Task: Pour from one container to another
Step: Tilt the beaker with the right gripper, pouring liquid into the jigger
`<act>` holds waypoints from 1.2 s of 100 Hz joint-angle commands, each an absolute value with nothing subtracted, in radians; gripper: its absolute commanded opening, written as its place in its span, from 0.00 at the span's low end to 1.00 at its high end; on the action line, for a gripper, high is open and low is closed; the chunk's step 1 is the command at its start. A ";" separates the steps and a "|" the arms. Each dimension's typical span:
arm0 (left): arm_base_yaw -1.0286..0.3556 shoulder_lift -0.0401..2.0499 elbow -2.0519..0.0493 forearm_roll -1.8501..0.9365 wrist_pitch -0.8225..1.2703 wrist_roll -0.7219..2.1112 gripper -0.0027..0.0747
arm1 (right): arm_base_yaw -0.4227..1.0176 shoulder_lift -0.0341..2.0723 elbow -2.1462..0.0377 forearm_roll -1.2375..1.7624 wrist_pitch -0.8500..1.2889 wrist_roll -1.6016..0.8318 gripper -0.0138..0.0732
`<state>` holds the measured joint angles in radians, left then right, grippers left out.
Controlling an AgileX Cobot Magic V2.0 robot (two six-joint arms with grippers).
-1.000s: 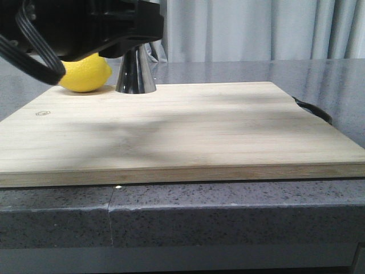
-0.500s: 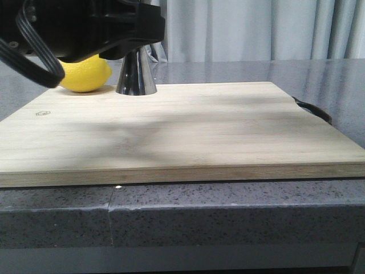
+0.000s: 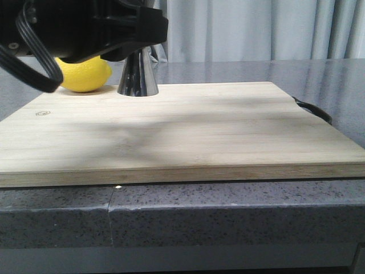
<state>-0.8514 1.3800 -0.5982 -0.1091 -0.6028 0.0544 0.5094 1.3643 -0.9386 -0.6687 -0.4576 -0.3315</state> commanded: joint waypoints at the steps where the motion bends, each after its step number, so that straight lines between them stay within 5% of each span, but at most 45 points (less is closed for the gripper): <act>1: -0.860 1.347 -0.628 -0.104 -0.688 0.032 0.25 | 0.505 1.323 -0.975 -0.672 -0.544 -0.337 0.43; 120: -0.860 1.347 -0.628 -0.058 -0.687 -0.007 0.25 | 0.505 1.323 -0.975 -0.839 -0.545 -0.374 0.43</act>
